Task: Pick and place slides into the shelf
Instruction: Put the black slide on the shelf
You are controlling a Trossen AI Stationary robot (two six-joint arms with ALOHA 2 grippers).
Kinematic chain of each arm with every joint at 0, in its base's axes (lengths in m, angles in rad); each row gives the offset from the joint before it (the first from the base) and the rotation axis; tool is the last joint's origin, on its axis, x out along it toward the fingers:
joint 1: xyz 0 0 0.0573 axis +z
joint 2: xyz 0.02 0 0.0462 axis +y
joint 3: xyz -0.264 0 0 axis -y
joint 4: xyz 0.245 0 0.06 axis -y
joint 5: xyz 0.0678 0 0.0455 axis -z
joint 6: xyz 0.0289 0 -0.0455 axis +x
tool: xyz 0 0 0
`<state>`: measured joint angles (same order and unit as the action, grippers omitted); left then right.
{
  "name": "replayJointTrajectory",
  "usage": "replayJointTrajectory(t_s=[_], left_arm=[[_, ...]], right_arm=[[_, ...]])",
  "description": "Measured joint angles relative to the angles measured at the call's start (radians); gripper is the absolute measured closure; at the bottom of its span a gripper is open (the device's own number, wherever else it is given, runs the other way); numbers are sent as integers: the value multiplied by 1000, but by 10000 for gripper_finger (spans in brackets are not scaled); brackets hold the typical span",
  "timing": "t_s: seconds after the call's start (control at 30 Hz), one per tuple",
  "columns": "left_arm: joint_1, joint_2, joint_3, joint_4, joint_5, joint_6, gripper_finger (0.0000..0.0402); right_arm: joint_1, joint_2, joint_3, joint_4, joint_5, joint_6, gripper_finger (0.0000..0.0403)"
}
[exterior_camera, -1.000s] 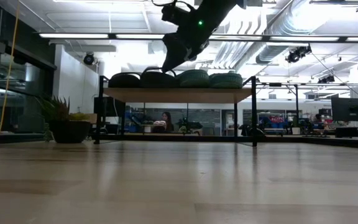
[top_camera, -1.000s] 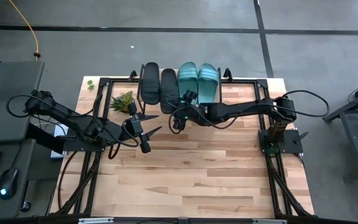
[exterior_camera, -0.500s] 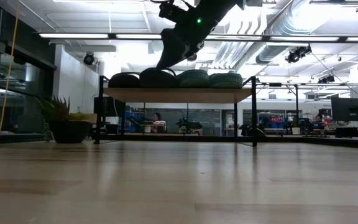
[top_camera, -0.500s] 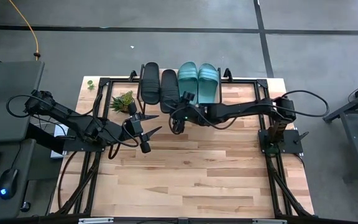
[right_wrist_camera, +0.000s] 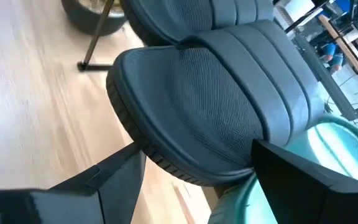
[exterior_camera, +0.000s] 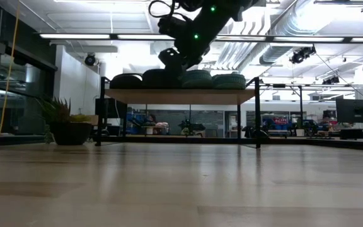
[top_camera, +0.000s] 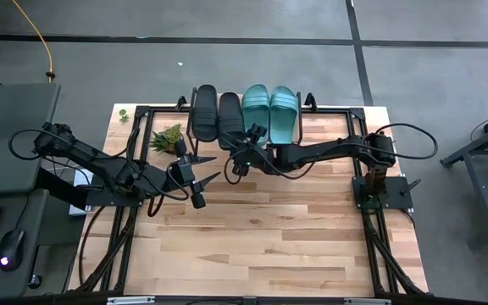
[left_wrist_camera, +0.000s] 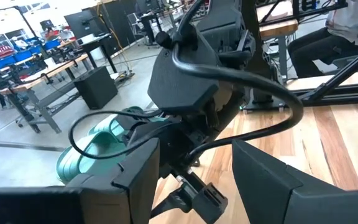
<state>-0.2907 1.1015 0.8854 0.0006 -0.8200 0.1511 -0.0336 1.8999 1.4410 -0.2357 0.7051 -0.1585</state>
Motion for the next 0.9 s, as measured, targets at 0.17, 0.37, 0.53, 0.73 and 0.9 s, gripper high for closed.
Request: replayJointTrajectory(t_s=[0.17, 0.37, 0.53, 0.73, 0.9], left_arm=[[0, 0, 0, 0, 0, 0, 218], [0, 0, 0, 0, 0, 0, 218], [0, 0, 0, 0, 0, 0, 218], [0, 0, 0, 0, 0, 0, 218], [0, 0, 0, 0, 0, 0, 218]], right_arm=[[-1, 0, 0, 17, -3, -5, 122], [1, 0, 0, -2, -81, 2, 122], [16, 0, 0, -11, -88, 1, 122], [41, 0, 0, -11, -112, -3, 122], [51, 0, 0, 3, -112, -16, 122]])
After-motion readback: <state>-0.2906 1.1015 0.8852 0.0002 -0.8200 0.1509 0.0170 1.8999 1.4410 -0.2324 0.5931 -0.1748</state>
